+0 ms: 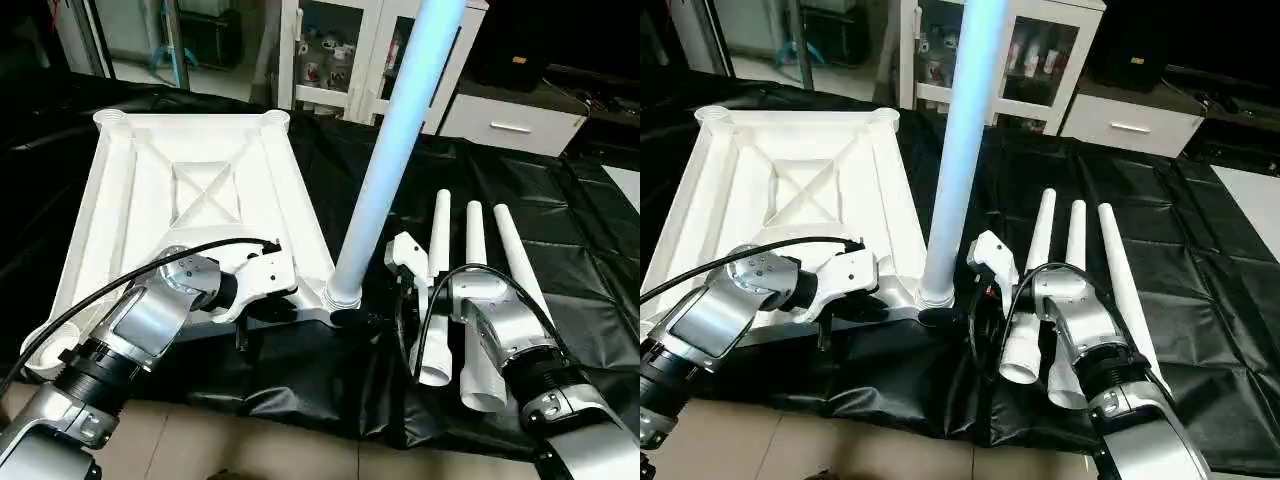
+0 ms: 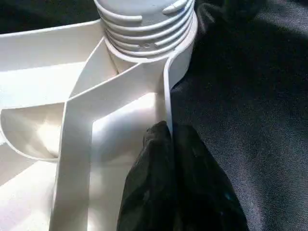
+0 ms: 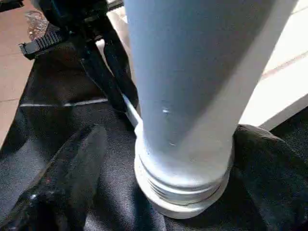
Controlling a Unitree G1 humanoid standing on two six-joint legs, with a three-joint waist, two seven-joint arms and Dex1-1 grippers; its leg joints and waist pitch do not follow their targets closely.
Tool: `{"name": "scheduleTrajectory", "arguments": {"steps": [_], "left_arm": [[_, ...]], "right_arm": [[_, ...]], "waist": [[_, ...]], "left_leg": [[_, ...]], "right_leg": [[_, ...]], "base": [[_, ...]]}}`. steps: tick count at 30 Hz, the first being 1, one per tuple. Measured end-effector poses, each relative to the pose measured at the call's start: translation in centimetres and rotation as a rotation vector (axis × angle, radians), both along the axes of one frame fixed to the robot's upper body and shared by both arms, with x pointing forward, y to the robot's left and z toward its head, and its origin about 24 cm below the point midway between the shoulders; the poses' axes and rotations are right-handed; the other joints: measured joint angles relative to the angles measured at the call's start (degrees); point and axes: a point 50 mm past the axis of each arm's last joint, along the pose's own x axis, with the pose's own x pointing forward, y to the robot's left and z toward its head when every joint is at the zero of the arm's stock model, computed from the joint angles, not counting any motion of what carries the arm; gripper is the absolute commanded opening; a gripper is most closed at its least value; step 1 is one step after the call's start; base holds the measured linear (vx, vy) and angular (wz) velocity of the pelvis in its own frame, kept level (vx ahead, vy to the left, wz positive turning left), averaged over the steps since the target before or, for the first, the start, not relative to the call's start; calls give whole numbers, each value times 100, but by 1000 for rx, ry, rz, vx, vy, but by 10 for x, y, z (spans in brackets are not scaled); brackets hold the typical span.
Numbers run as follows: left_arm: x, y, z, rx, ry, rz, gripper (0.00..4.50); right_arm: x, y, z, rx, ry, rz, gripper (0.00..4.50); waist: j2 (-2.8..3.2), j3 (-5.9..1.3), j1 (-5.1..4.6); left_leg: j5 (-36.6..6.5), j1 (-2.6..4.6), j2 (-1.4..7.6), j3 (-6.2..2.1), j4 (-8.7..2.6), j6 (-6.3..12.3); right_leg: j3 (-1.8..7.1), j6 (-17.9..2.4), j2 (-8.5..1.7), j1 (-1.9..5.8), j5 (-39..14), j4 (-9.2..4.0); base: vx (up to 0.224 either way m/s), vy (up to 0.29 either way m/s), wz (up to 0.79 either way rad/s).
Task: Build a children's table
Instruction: Rotate leg to tighten
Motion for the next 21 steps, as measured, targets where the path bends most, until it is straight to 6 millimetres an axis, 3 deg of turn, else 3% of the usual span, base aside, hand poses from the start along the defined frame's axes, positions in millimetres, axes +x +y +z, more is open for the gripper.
{"name": "scheduleTrajectory", "arguments": {"steps": [6,9,10,14,15,21], "left_arm": [[0,0,0,1,5,-4,0],[0,0,0,0,9,-7,0],[0,0,0,1,9,-8,0],[-1,0,0,1,12,-8,0],[-1,0,0,1,13,-7,0],[-1,1,0,2,19,-4,0]], "right_arm": [[0,1,-1,4,0,-10,347],[1,0,-1,6,2,-17,342],[1,0,-1,6,4,-18,317],[1,0,-2,8,6,-21,304],[1,0,-2,8,6,-21,280],[1,0,-2,8,1,-21,270]], "waist": [[-3,-2,5],[-4,-3,10],[-3,-3,12],[-5,-3,12],[-5,-4,12],[-8,-7,9]], "left_leg": [[0,0,0,0,1,0],[0,2,0,0,2,0],[0,2,0,0,2,0],[0,2,0,0,3,0],[0,3,0,0,3,0],[0,3,0,0,2,0]], "right_leg": [[0,0,0,0,0,1],[0,0,0,2,0,2],[0,0,0,2,0,2],[0,0,0,3,0,3],[0,0,0,4,0,3],[0,0,0,4,0,4]], "base": [[0,0,0],[0,0,0],[0,0,0],[0,0,0],[0,0,0],[0,0,0]]}}
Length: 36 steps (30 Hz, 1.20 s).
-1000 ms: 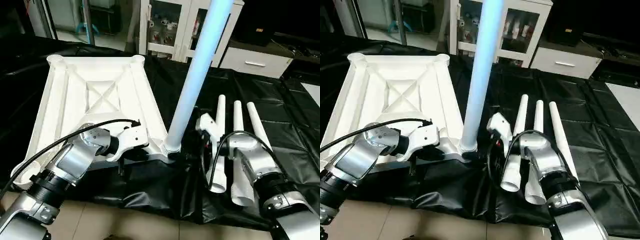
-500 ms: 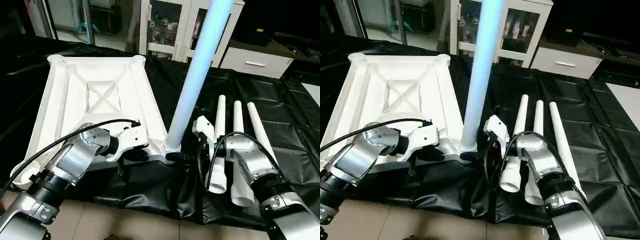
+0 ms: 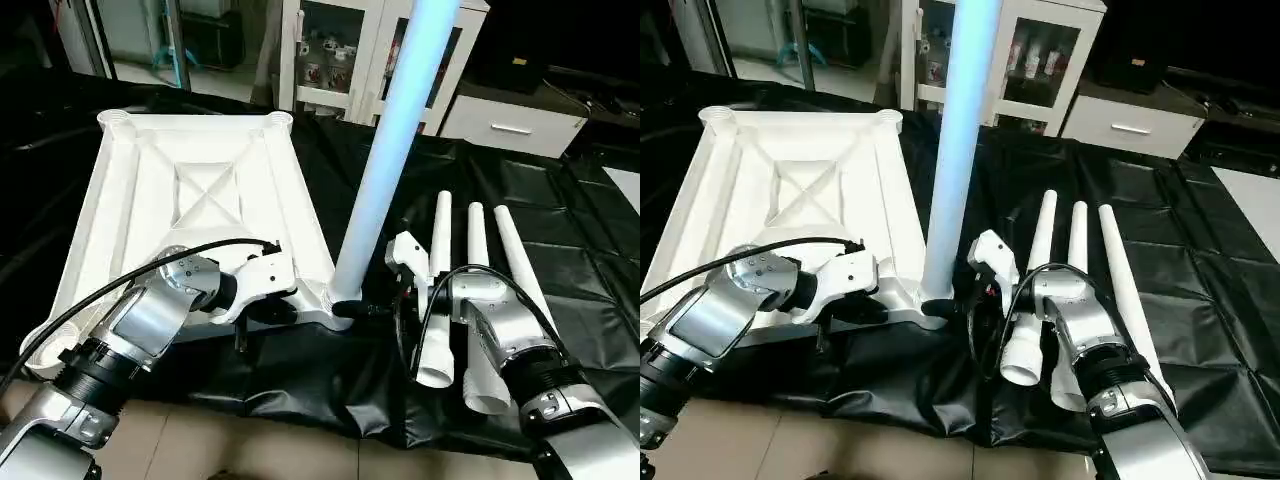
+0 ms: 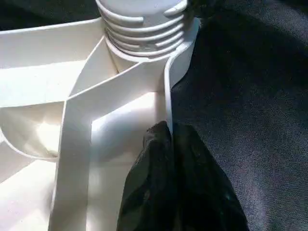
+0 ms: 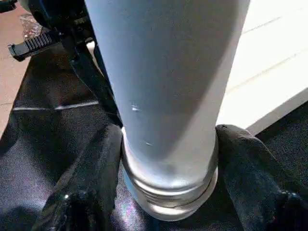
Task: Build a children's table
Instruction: Rotate leg to tighten
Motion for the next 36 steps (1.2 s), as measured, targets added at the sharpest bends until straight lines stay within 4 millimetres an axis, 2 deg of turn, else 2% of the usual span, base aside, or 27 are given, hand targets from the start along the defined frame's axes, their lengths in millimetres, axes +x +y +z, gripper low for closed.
{"name": "scheduleTrajectory", "arguments": {"steps": [4,8,15,19,24,29,32,33,36], "left_arm": [[1,1,-2,5,1,22,0],[9,0,-6,14,-33,85,0],[29,-15,-14,-13,-107,281,0],[36,-22,-16,-21,-134,354,0],[47,-32,-18,-37,-175,431,0],[48,-35,-19,-47,-190,438,0],[48,-32,-17,-48,-201,440,0],[48,-32,-16,-52,-205,439,0],[49,-31,-15,-59,-213,435,0]], "right_arm": [[0,5,-7,13,2,-46,270],[6,13,-15,19,-2,-175,269],[24,41,-21,17,18,-535,267],[30,55,-21,7,26,-704,267],[36,77,-16,-13,33,-912,267],[36,83,-16,-6,35,-960,267],[37,82,-14,35,36,-959,267],[37,81,-14,50,39,-952,323],[37,79,-13,79,38,-936,340]], "waist": [[14,-35,-16],[24,-56,-44],[32,-51,-185],[40,-46,-228],[84,-23,-260],[83,-25,-258],[79,-27,-256],[78,-28,-255],[77,-28,-249]], "left_leg": [[1,2,0,0,1,-1],[1,25,-1,-4,4,-2],[1,59,-7,-25,1,-2],[0,72,-10,-32,3,-1],[0,60,-24,-42,-5,0],[-2,61,-31,-40,-12,3],[-2,21,-32,-36,-12,3],[-2,5,-31,-32,-12,3],[-1,-2,-31,-17,-10,3]], "right_leg": [[2,0,0,17,0,3],[4,21,0,27,-10,14],[-14,24,-4,12,-12,-14],[-20,24,-5,4,-12,-47],[-26,25,-9,-2,-12,-119],[-23,25,-14,4,-12,-163],[-17,25,-14,-16,-11,-166],[-14,22,-14,-28,-4,-165],[-2,4,-14,-40,75,-163]], "base": [[0,0,0],[-13,-2,-1],[-40,-2,-5],[0,0,0],[0,0,0],[0,0,0],[0,0,0],[0,0,0],[0,0,0]]}}
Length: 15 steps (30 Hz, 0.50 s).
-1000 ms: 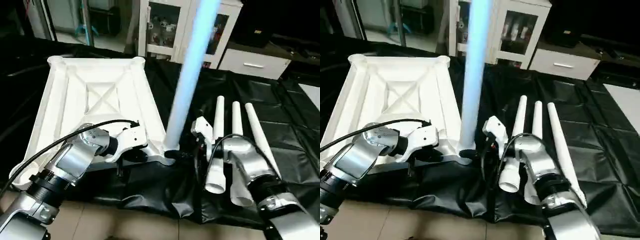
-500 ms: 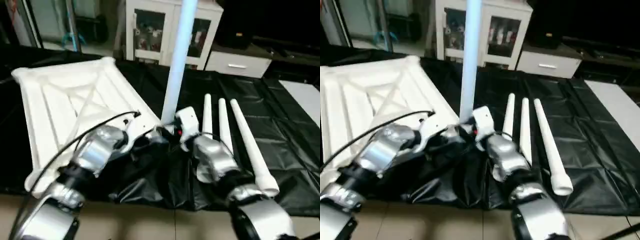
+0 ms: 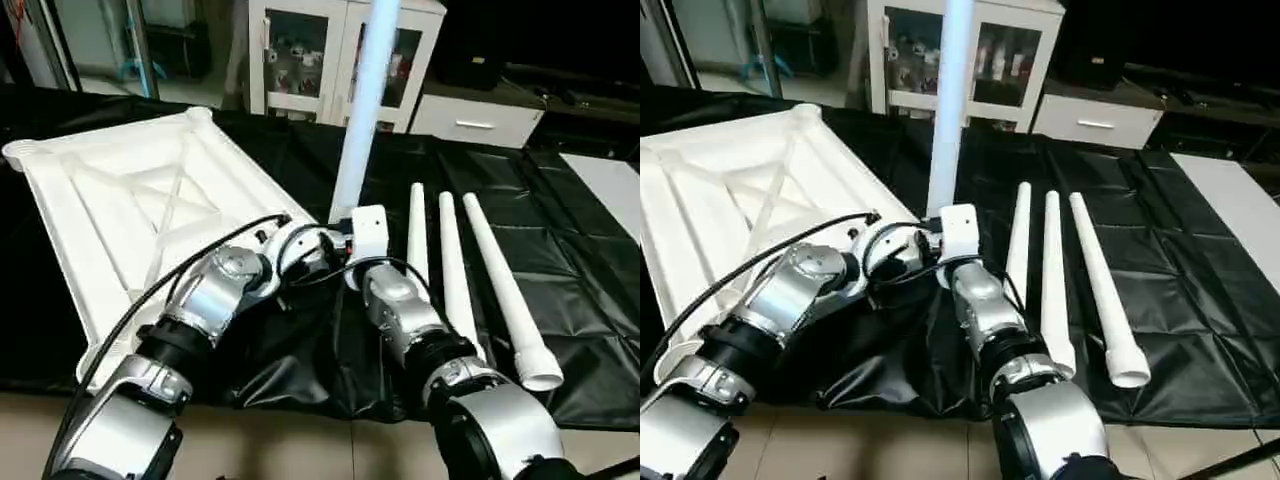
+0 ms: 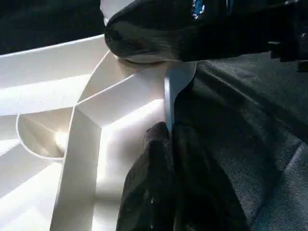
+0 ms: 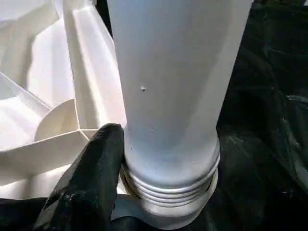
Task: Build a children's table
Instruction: Rotate leg to tighten
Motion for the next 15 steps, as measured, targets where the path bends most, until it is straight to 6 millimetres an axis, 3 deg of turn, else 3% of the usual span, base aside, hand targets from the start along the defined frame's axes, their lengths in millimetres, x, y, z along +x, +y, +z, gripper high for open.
{"name": "scheduleTrajectory", "arguments": {"steps": [8,15], "left_arm": [[-5,7,3,-11,-8,-49,0],[-14,19,7,-13,10,-132,0]], "right_arm": [[-2,-16,1,27,-58,122,413],[-9,-45,6,-16,-130,381,444]], "waist": [[4,2,60],[10,5,67]], "left_leg": [[2,-27,27,3,-18,-7],[3,-68,33,15,-25,-9]], "right_leg": [[-7,5,17,-69,92,81],[-11,-16,21,-77,66,67]], "base": [[0,0,0],[0,0,0]]}}
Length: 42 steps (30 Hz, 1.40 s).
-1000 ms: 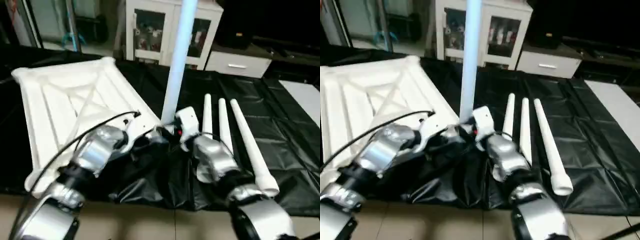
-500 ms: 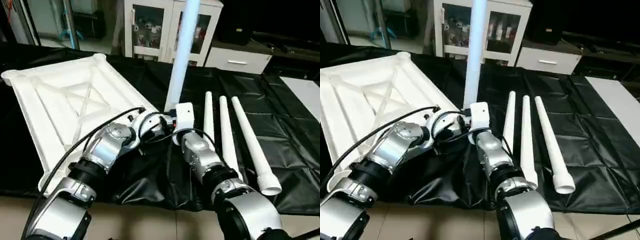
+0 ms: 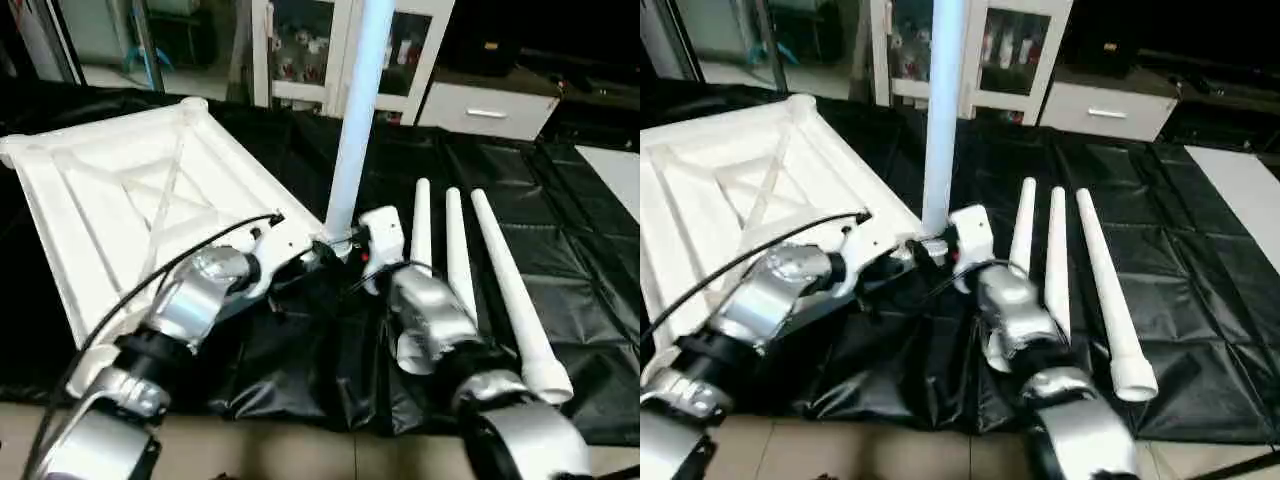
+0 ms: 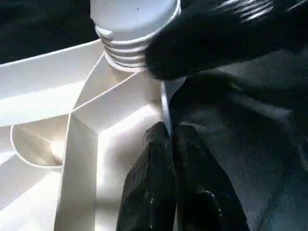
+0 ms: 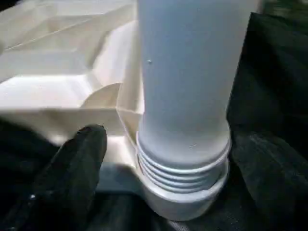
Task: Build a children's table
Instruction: Rotate leg to tighten
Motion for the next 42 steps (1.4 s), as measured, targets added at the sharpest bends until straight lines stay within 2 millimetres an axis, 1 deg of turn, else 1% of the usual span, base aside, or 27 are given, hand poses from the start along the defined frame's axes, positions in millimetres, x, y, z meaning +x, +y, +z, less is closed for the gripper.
{"name": "scheduleTrajectory", "arguments": {"steps": [4,6,9,11,14,19,24,32,37,41,42], "left_arm": [[-7,9,1,25,25,-71,0],[-12,13,0,26,57,-107,0],[-18,18,1,50,91,-162,0],[-21,21,2,59,109,-188,0],[-26,22,4,73,138,-231,0],[-28,22,5,78,152,-244,0],[-30,23,5,80,163,-251,0],[-33,22,5,80,172,-260,0],[-34,22,5,80,181,-270,0],[-34,22,5,79,186,-271,0],[-34,22,5,79,187,-270,0]], "right_arm": [[-2,-13,6,-42,-23,108,444],[-2,-22,12,-66,-40,169,444],[-4,-32,17,-101,-44,263,444],[-6,-33,18,-114,-33,322,444],[-13,-35,12,-134,22,406,444],[-21,-29,4,-169,66,518,444],[-23,-28,2,-182,79,540,444],[-21,-23,3,-160,69,529,444],[-16,-17,11,-146,39,523,444],[-17,-15,8,-138,52,522,444],[-17,-15,6,-137,61,520,428]], "waist": [[1,0,7],[5,-1,30],[1,-3,36],[1,-3,33],[1,-4,62],[1,-6,77],[-1,-10,81],[-2,-10,123],[-4,-12,158],[-6,-14,163],[-6,-14,162]], "left_leg": [[1,7,1,1,1,-1],[1,36,1,3,4,-1],[1,57,0,5,6,-1],[1,62,-1,6,6,-1],[0,61,-1,6,5,0],[0,63,0,7,5,0],[0,63,-1,8,5,0],[0,64,-1,8,6,0],[0,65,0,10,5,0],[0,65,-1,11,7,0],[0,66,-1,10,7,0]], "right_leg": [[0,-1,-1,2,-1,7],[1,-1,-4,10,-1,8],[5,1,-5,32,-2,5],[7,2,-6,36,-2,6],[6,3,-6,36,-4,5],[6,3,-6,36,-4,8],[7,2,-6,36,-5,8],[7,2,-6,36,-5,9],[7,2,-6,35,-5,12],[9,1,-7,36,-5,13],[8,1,-7,36,-5,14]], "base": [[0,0,0],[0,0,0],[0,0,0],[0,0,0],[0,0,0],[0,0,0],[0,0,0],[0,0,0],[0,0,0],[0,0,0],[0,0,0]]}}
